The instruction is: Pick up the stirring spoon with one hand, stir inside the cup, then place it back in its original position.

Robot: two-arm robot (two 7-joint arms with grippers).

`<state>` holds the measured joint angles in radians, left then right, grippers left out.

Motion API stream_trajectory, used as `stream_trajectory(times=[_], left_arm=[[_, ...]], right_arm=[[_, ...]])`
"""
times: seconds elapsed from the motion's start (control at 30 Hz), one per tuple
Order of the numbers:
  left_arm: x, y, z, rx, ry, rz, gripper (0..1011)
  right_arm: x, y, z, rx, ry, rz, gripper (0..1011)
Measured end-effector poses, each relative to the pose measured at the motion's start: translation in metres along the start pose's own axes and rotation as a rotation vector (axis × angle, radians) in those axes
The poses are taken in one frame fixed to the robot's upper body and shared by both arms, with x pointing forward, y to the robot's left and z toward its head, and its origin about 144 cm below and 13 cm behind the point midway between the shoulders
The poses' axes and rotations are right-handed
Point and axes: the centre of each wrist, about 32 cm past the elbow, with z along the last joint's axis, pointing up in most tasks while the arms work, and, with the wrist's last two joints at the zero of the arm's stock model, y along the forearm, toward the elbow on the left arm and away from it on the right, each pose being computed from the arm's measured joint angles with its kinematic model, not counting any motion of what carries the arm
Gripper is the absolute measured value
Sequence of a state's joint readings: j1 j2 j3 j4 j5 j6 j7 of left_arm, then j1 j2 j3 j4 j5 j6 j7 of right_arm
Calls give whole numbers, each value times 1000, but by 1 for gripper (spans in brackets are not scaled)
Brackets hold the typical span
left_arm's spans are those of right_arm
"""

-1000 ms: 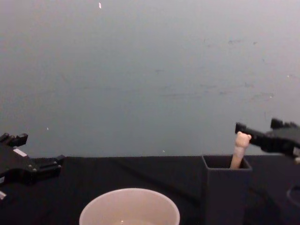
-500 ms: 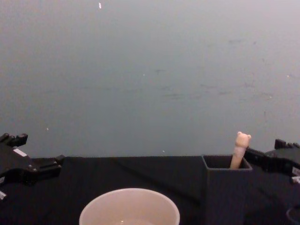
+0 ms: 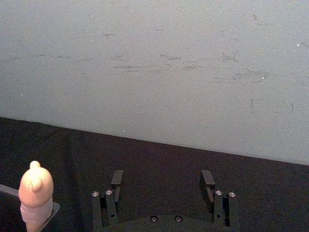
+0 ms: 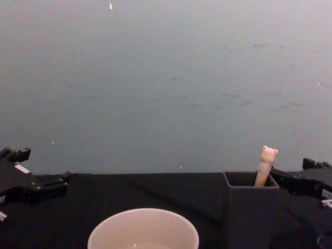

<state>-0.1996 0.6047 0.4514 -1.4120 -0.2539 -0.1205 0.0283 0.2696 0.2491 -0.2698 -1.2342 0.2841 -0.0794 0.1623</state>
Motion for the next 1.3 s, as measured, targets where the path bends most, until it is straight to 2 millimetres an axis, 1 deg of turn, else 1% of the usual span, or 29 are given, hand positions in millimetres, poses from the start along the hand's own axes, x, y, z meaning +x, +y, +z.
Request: stream_trajectory(times=[1.3], left_arm=[[0, 0, 0, 0, 0, 0, 1001]], right_arm=[[0, 0, 1, 5, 4, -1, 1002]])
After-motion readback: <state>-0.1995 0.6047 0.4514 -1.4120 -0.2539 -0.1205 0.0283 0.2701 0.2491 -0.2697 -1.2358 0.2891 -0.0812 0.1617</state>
